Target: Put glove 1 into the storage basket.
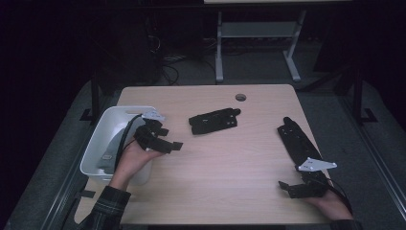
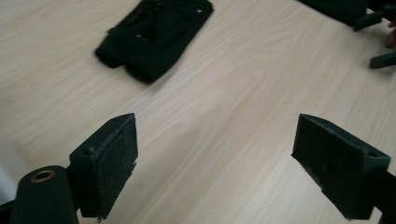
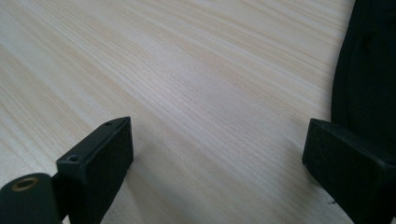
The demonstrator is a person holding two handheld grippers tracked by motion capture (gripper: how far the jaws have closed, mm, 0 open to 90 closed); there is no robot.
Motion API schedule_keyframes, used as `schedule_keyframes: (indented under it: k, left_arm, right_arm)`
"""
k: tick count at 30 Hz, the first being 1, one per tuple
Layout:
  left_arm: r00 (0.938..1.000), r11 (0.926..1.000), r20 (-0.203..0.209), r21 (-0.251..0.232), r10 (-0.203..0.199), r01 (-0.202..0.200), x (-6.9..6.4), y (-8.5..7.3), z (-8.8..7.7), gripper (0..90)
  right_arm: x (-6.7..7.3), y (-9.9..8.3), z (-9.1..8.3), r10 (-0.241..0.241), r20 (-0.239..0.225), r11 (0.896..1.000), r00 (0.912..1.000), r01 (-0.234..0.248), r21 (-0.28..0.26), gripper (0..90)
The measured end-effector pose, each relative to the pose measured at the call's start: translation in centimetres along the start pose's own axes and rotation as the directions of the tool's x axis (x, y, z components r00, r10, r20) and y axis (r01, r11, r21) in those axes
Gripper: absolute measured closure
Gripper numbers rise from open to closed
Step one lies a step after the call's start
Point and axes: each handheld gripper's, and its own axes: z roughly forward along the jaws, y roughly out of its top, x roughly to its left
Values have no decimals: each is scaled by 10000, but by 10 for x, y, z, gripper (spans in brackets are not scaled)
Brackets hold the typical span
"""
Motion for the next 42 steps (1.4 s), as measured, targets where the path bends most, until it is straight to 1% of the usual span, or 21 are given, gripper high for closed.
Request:
schedule_keyframes:
  k: [1,2,4,5,6,7,9,15,17,18,21,23,24,26,29,31,32,34,38,39,42]
  left_arm:
    - [10000,10000,37,-56,56,-56,-4,0,3,129]
    - [9994,9995,228,-165,256,-253,-10,0,7,128]
    - [9992,9995,302,-188,255,-249,-14,0,10,128]
    - [9990,9994,323,-141,312,-308,-16,-1,12,128]
    - [9982,9988,336,-62,490,-488,-20,-1,14,128]
    - [9983,9990,375,-86,452,-449,-22,-2,17,128]
    - [9968,9977,425,72,675,-679,-29,-4,23,129]
    - [9939,9950,606,324,922,-943,-42,-17,42,132]
    - [9940,9949,573,328,937,-957,-44,-21,47,132]
    - [9933,9937,503,363,1042,-1061,-47,-27,52,133]
    - [9920,9915,350,443,1210,-1225,-49,-32,57,132]
    - [9933,9930,432,447,1071,-1091,-48,-40,64,132]
    - [9933,9930,432,447,1071,-1091,-48,-40,64,132]
    - [9909,9893,174,574,1337,-1345,-48,-48,69,132]
    - [9928,9910,184,608,1180,-1189,-47,-53,72,132]
    - [9904,9875,-140,803,1374,-1359,-46,-58,74,132]
    - [9859,9820,-243,966,1653,-1623,-46,-61,75,132]
    - [9872,9821,-206,1062,1583,-1553,-47,-65,78,132]
    - [9835,9782,-355,1155,1774,-1723,-49,-75,82,130]
    - [9815,9779,-455,1059,1860,-1804,-50,-77,81,124]
    - [9814,9783,-429,985,1873,-1824,-51,-80,80,124]
  right_arm:
    - [0,0,0,-4,5,10000,10000,4,-5,84]
    - [0,0,0,17,-2,10000,10000,-17,7,83]
    - [0,0,0,21,-3,10000,10000,-21,8,84]
    - [0,0,0,21,-3,10000,10000,-21,8,84]
    - [0,0,0,19,-3,10000,10000,-19,8,83]
    - [0,0,0,19,-3,10000,10000,-19,8,83]
    - [0,0,0,24,-3,10000,10000,-24,9,84]
    - [0,0,0,22,-2,10000,10000,-22,13,84]
    - [0,0,0,20,-1,10000,10000,-20,12,83]
    - [0,0,0,15,-13,10000,10000,-15,10,83]
    - [0,0,0,-71,-68,10000,10000,71,4,83]
    - [0,0,0,-71,-68,10000,10000,71,8,82]
    - [0,0,0,-72,-68,10000,10000,72,9,83]
    - [0,0,0,-73,-71,10000,9999,73,8,82]
    - [1,0,0,-55,-69,10000,10000,55,13,82]
    - [1,0,0,-52,-69,10000,10000,52,12,82]
    - [1,0,0,-52,-68,10000,10000,52,12,82]
    - [1,0,0,-53,-68,10000,10000,54,13,82]
    - [0,0,0,-63,-42,10000,10000,63,0,83]
    - [0,1,0,-37,-14,10000,10000,37,35,83]
    - [1,2,0,-31,-14,9999,10000,31,127,83]
